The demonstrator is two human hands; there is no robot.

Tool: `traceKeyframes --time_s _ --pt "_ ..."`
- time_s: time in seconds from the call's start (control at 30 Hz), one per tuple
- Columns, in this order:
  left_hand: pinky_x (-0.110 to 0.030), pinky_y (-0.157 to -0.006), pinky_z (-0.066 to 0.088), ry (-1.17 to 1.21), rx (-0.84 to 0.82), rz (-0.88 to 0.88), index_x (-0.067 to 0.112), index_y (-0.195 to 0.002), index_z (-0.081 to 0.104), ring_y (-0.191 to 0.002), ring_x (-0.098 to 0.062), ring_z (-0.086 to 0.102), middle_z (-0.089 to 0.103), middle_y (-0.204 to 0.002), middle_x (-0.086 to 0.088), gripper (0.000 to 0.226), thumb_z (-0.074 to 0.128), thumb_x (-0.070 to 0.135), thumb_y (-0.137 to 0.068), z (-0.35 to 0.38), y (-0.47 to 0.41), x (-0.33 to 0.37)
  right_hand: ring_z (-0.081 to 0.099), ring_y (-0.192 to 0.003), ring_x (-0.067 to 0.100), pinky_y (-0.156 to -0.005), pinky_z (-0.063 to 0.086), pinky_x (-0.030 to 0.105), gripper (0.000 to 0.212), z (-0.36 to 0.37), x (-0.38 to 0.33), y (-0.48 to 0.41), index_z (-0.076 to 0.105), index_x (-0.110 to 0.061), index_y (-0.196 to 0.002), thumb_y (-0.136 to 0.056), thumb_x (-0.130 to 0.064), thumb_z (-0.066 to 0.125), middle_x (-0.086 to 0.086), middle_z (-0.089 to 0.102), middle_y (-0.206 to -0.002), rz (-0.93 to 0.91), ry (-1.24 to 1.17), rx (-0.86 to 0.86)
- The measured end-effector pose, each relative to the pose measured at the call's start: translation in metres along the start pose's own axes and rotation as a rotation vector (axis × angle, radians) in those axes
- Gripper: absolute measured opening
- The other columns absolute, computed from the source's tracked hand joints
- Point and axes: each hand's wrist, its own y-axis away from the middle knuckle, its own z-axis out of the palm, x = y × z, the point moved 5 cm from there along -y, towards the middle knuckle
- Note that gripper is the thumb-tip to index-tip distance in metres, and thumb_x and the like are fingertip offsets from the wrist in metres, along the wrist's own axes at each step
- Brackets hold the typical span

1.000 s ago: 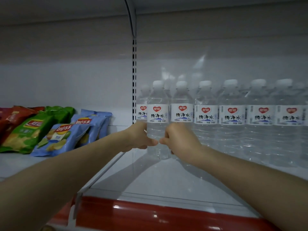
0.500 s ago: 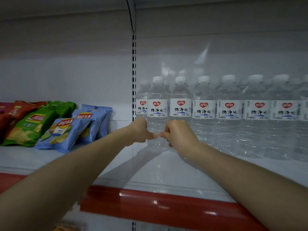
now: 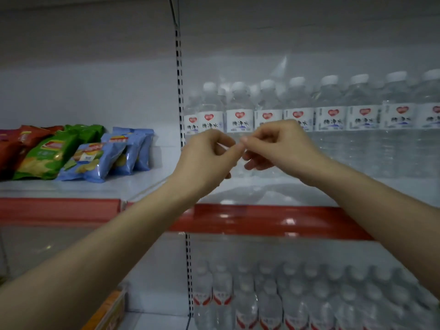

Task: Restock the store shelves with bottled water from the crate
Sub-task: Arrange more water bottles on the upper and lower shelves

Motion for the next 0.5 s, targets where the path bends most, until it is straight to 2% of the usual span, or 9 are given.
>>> traceKeyframes --time_s 0.1,0.2,0.3,0.37,0.5 --pt "-0.015 -0.042 0.036 0.080 -0.004 0.040 0.023 -0.082 0.060 -0.041 -0.001 0.051 0.063 -0.058 0.004 0.012 0.060 0.033 -0.087 0.020 0.046 0.015 0.066 -0.052 0.010 -0.054 0.054 0.022 0.017 -0.011 0.004 0.046 0.063 -0.007 -0.073 -0.088 -0.015 0.062 0.003 0.066 -0.059 0.007 -0.099 0.019" --pt "-0.012 -0.037 0.034 0.184 -0.076 0.031 0.016 -0.082 0.062 -0.037 -0.003 0.051 0.060 -0.051 0.004 0.011 0.063 0.026 -0.086 0.052 0.092 0.022 0.061 -0.046 0.006 -0.049 0.053 0.018 0.020 -0.025 0.011 0.099 0.061 -0.008 -0.067 -0.087 -0.012 0.062 0.000 0.063 -0.051 0.010 -0.147 0.077" --pt "-0.013 -0.036 0.037 0.233 -0.184 -0.026 0.010 -0.089 0.063 -0.040 -0.006 0.054 0.064 -0.062 -0.002 0.019 0.064 0.028 -0.086 0.092 0.139 0.020 0.063 -0.054 0.011 -0.054 0.055 0.024 0.015 -0.041 0.028 0.157 0.064 -0.009 -0.070 -0.085 -0.012 0.063 0.007 0.068 -0.061 0.027 -0.084 0.099" --pt "-0.016 -0.037 0.040 0.253 -0.298 -0.113 0.009 -0.092 0.061 -0.042 -0.005 0.055 0.065 -0.066 -0.004 0.023 0.062 0.031 -0.086 0.126 0.170 0.016 0.065 -0.059 0.015 -0.058 0.056 0.026 0.011 -0.051 0.050 0.196 0.066 -0.007 -0.075 -0.085 -0.012 0.063 0.012 0.070 -0.070 0.101 -0.048 0.092" --pt "-0.022 -0.043 0.046 0.288 -0.561 -0.298 0.010 -0.090 0.058 -0.048 -0.006 0.059 0.063 -0.069 -0.001 0.021 0.058 0.030 -0.089 0.203 0.229 0.002 0.066 -0.064 0.013 -0.059 0.054 0.027 0.008 -0.069 0.108 0.274 0.066 -0.011 -0.078 -0.085 -0.010 0.063 0.007 0.070 -0.073 0.294 0.013 0.053"
